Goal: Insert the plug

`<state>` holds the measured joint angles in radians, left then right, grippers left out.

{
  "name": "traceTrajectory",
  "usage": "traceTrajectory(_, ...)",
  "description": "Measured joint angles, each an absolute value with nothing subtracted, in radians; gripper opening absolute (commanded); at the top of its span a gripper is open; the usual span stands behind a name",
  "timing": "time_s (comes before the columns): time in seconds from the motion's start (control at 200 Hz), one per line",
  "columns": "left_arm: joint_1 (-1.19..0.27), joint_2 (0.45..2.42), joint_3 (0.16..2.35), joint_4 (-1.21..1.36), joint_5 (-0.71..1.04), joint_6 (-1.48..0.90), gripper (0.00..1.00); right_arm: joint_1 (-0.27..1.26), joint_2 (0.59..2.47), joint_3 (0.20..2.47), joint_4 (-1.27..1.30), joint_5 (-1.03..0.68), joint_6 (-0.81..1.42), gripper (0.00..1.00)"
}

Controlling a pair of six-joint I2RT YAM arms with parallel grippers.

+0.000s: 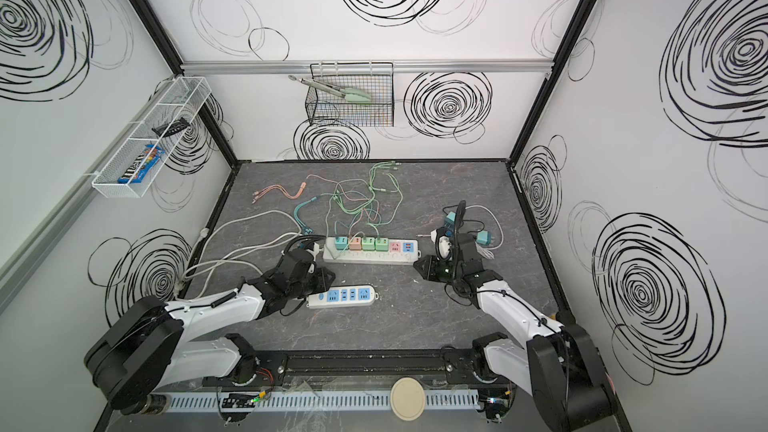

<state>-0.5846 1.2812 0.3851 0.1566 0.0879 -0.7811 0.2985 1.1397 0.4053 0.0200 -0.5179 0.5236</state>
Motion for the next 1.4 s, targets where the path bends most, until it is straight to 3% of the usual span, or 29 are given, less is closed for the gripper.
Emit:
traceTrajectory(0.12, -0.574, 1.316, 0.385, 0.210, 0.105, -0.791, 0.27, 0.303, 1.239, 0.407, 0.027, -0.552, 0.531, 0.00)
traceTrajectory(0.836, -0.468, 1.504, 0.441, 0.362, 0.136, -0.805, 0.26, 0.302, 1.599, 0.545, 0.216, -0.545, 0.579, 0.00)
traceTrajectory(0.936, -0.463, 1.510, 0.468, 0.346, 0.138, -0.785, 0.32, 0.302, 1.624, 0.575, 0.223, -0.545, 0.581, 0.08)
traceTrajectory(1.021, -0.470, 1.491, 0.481, 0.322, 0.132, -0.771, 0.37, 0.303, 1.617, 0.578, 0.223, -0.542, 0.581, 0.21)
traceTrajectory(1.201, -0.475, 1.325, 0.464, 0.221, 0.059, -0.752, 0.51, 0.303, 1.494, 0.555, 0.195, -0.505, 0.573, 0.43)
traceTrajectory(1.316, -0.456, 1.180, 0.449, 0.158, -0.030, -0.728, 0.68, 0.303, 1.401, 0.550, 0.176, -0.466, 0.555, 0.51)
traceTrajectory(1.396, -0.419, 1.121, 0.454, 0.142, -0.070, -0.704, 0.72, 0.303, 1.365, 0.550, 0.163, -0.442, 0.542, 0.53)
